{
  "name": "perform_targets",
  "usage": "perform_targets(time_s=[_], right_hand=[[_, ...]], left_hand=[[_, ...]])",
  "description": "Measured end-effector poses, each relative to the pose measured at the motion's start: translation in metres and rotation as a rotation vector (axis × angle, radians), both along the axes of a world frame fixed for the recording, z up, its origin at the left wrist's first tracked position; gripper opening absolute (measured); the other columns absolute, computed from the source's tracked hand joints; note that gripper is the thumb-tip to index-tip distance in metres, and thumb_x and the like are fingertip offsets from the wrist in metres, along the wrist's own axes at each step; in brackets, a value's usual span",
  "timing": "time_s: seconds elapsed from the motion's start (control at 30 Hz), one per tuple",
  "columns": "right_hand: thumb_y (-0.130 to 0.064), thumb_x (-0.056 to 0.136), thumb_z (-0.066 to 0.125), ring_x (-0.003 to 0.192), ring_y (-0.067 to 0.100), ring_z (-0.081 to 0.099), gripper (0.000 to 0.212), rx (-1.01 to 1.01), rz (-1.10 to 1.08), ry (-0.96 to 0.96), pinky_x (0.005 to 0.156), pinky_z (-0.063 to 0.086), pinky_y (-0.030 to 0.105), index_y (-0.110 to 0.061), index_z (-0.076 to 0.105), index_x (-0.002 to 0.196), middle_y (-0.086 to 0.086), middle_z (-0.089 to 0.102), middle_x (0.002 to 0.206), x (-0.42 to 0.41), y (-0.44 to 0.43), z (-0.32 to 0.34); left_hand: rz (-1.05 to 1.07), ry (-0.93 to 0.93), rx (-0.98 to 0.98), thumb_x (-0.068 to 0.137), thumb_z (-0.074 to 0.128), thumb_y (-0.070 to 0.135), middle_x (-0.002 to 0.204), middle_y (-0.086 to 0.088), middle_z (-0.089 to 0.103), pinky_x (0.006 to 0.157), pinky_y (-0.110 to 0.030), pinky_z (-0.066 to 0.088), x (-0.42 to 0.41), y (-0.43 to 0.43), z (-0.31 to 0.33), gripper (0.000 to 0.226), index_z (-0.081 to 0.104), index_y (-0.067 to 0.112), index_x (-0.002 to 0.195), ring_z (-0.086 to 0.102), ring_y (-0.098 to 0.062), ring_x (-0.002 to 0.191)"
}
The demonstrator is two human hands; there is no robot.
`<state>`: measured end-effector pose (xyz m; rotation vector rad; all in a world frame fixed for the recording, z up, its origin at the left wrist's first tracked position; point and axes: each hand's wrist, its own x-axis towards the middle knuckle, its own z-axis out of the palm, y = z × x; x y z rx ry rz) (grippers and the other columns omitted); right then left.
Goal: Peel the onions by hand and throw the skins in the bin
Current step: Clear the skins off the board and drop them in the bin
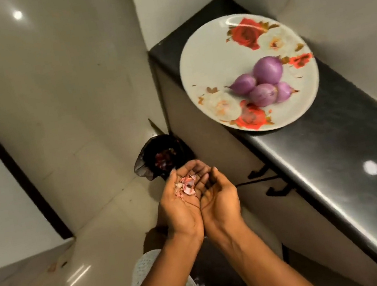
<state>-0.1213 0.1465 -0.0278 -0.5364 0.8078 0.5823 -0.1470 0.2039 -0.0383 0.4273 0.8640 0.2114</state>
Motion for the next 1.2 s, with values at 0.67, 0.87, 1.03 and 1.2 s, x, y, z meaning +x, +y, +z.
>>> perform_targets(time_s=[0.67, 0.87, 1.03, 1.2], right_hand=[[-0.021, 0.108, 0.049, 0.101, 0.02, 0.072, 0.03, -0.404, 0.339, 0.152, 0.075, 0.058, 0.026, -0.005, 0.069, 0.123, 0.013, 0.073, 0.121, 0.099, 0.15, -0.373], [-0.021, 0.112, 0.04, 0.098, 0.019, 0.066, 0.03, -0.481, 0.407, 0.157, 0.096, 0.053, 0.031, -0.007, 0.065, 0.105, 0.009, 0.068, 0.107, 0.121, 0.162, -0.419], [-0.025, 0.114, 0.036, 0.087, 0.017, 0.067, 0.038, -0.512, 0.53, 0.144, 0.082, 0.056, 0.028, -0.011, 0.067, 0.096, 0.007, 0.07, 0.094, 0.139, 0.168, -0.412], [-0.029, 0.114, 0.033, 0.077, 0.012, 0.066, 0.044, -0.499, 0.659, 0.075, 0.061, 0.057, 0.02, -0.011, 0.067, 0.093, 0.003, 0.074, 0.077, 0.148, 0.168, -0.405]], left_hand=[[0.202, 0.34, -0.081, 0.11, 0.037, 0.045, 0.121, -0.022, 0.071, 0.108, -0.04, 0.051, 0.094, 0.139, -0.378, 0.057, 0.067, -0.001, 0.126, 0.069, -0.034, 0.117], [0.174, 0.36, -0.118, 0.11, 0.038, 0.049, 0.119, -0.014, 0.075, 0.1, -0.035, 0.057, 0.119, 0.149, -0.438, 0.055, 0.067, 0.007, 0.129, 0.071, -0.027, 0.111], [0.195, 0.318, -0.176, 0.111, 0.032, 0.047, 0.112, -0.014, 0.078, 0.105, -0.04, 0.055, 0.137, 0.162, -0.44, 0.055, 0.071, 0.008, 0.118, 0.071, -0.029, 0.111], [0.113, 0.279, -0.164, 0.112, 0.027, 0.049, 0.116, -0.007, 0.074, 0.11, -0.039, 0.047, 0.139, 0.167, -0.426, 0.058, 0.053, 0.011, 0.148, 0.067, -0.023, 0.109]])
